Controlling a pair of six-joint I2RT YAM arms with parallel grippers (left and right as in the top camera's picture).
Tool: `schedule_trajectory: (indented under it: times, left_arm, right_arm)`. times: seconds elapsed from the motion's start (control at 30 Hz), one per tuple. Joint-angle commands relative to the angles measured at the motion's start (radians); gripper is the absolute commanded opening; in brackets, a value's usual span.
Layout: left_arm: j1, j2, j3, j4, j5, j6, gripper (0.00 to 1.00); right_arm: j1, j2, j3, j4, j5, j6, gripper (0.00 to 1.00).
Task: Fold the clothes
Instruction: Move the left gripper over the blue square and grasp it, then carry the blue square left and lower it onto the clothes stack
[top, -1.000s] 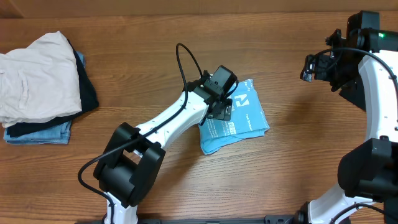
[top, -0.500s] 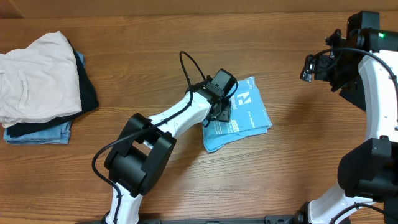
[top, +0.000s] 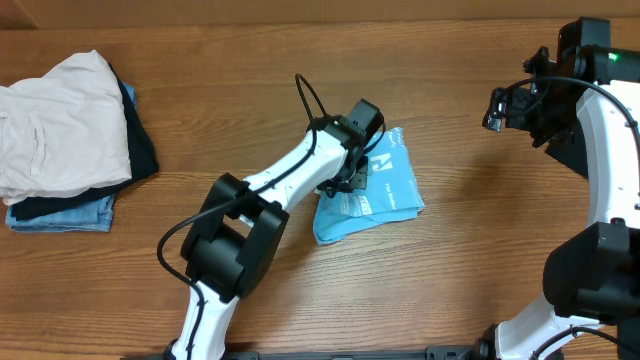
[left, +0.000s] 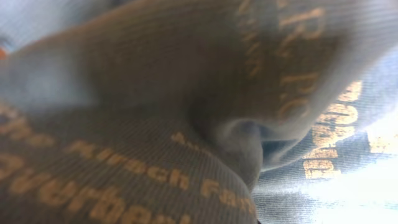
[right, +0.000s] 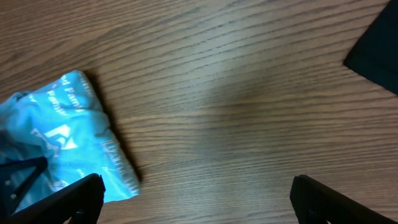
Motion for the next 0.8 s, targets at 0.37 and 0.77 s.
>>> schedule_trajectory:
  times: [0.37,0.77]
  left_arm:
    - [0.216,0.052,0.585,-0.332,-0.237,0.077,0.04]
    - [0.527,-0.112,0.8,-0.448,-0.328,-0.026,0.04]
  right_arm:
    - [-0.002,-0.004,0.014,0.004,0.01,0.006,1.0]
    - [-0.002,-0.004,0.014,0.004,0.01,0.006,1.0]
